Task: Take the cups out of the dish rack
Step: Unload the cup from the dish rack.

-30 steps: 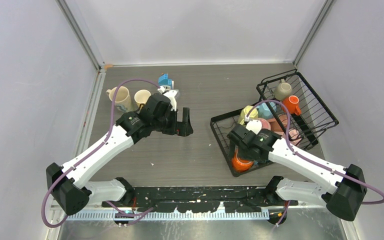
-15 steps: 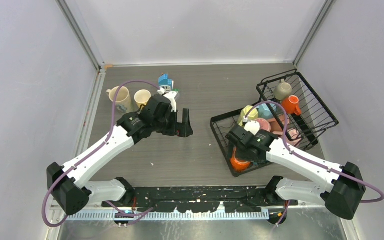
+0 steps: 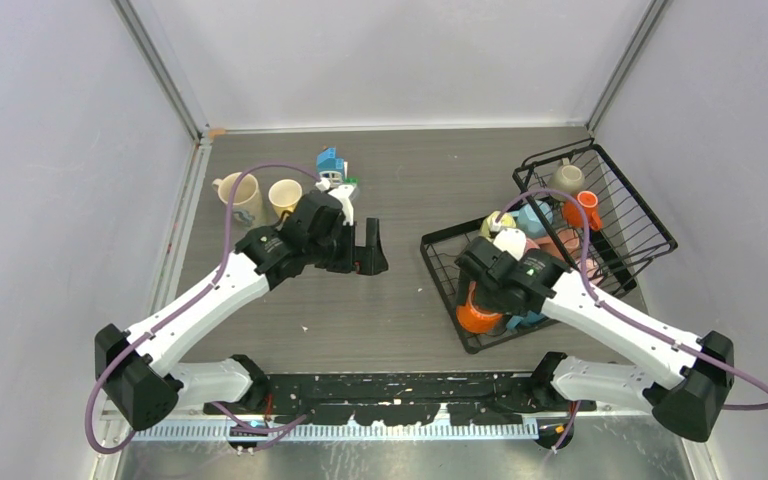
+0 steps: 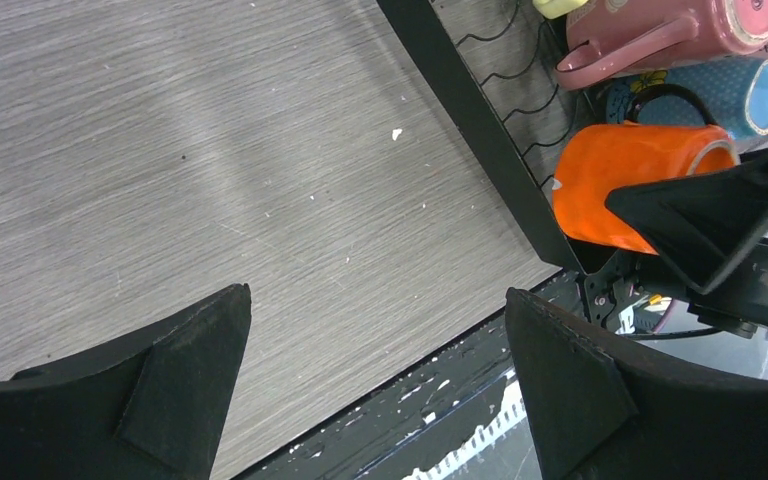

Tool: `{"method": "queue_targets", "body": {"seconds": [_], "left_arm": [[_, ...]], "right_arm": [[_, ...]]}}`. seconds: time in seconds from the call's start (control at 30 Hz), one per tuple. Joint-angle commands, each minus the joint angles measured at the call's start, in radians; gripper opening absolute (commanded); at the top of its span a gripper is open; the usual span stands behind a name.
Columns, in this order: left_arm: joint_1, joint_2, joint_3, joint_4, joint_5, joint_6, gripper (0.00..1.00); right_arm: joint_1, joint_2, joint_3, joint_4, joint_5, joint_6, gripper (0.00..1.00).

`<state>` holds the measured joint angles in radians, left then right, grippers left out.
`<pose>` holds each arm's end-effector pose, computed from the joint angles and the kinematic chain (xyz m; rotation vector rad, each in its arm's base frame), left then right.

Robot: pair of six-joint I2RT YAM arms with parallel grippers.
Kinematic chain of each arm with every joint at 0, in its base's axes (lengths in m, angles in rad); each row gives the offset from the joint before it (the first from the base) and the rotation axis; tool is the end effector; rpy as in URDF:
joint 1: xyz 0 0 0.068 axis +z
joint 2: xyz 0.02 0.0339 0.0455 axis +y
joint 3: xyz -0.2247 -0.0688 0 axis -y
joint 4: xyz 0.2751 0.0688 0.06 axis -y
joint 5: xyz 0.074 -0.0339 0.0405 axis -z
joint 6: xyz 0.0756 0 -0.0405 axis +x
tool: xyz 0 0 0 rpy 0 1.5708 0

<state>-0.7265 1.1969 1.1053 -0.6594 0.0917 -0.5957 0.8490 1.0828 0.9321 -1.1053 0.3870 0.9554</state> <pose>0.2395 -0.2220 0.2554 0.2085 2.4377 -0.7412 0.1801 0.1615 0.1931 0.2229 2.6384 0.0081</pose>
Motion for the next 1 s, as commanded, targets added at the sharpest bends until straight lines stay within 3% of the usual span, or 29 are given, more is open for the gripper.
{"method": "queue_targets", "body": {"seconds": [0.0, 0.5, 0.8, 0.97], "left_arm": [[-0.004, -0.008, -0.020, 0.073, 0.032, -0.025, 1.00], [0.028, -0.010, -0.042, 0.100, 0.072, -0.051, 1.00], [0.198, -0.103, -0.138, 0.256, 0.324, -0.140, 1.00], [0.271, -0.143, -0.209, 0.417, 0.477, -0.265, 1.00]], "right_arm": [[0.004, -0.041, 0.099, -0.043, 0.067, -0.009, 0.30], [0.004, -0.058, 0.273, -0.085, 0.044, -0.045, 0.27], [-0.014, 0.028, 0.415, 0.063, -0.076, -0.101, 0.27], [-0.070, 0.100, 0.477, 0.187, -0.237, -0.122, 0.27]]}}
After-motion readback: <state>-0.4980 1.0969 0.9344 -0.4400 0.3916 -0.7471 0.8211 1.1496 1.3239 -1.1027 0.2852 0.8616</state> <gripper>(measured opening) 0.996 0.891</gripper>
